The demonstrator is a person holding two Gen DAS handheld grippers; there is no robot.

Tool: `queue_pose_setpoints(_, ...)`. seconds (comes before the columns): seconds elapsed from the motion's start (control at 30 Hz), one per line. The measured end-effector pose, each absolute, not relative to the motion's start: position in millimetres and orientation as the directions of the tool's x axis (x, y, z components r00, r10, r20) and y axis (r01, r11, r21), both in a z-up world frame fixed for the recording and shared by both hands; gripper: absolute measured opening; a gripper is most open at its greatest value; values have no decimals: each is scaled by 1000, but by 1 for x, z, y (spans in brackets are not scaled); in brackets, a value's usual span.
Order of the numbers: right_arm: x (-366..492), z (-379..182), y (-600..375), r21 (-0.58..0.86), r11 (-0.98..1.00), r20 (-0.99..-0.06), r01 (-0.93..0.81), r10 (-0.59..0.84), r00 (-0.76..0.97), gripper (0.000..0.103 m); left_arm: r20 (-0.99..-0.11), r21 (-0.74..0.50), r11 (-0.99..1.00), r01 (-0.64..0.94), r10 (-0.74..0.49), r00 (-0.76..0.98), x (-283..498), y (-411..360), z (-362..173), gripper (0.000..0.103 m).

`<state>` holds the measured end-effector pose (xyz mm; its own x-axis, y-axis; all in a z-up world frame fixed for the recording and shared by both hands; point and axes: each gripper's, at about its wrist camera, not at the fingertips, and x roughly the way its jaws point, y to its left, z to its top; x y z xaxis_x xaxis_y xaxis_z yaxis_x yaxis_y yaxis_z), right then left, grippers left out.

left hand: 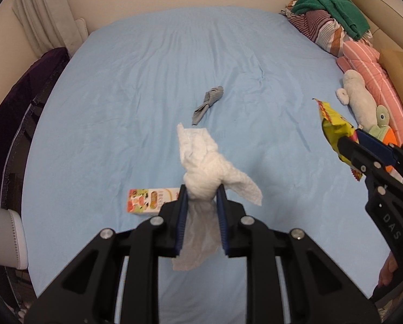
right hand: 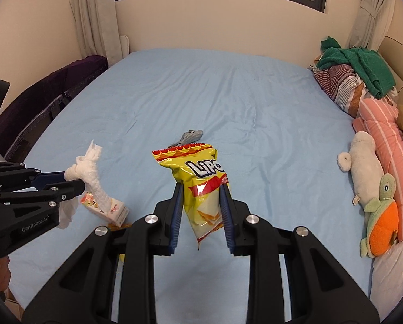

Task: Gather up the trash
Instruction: 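Carry the chips bag and white tissue over to the grey bin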

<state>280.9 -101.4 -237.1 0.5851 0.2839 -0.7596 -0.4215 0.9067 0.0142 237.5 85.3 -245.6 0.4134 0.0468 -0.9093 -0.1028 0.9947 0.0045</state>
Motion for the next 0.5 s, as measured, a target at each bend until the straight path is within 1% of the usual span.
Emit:
queue_pose_setpoints(0.2,233,-190,-87,14,878,-752,-479,325,573,25,-906,9,983,-185,86,414,172,125,-203,21)
queue_pose_setpoints(0.5,147,-136,-26,-6,760,-734,-650,438,519,25,-889,-16,949,-314,130,439,76,174,-150,21)
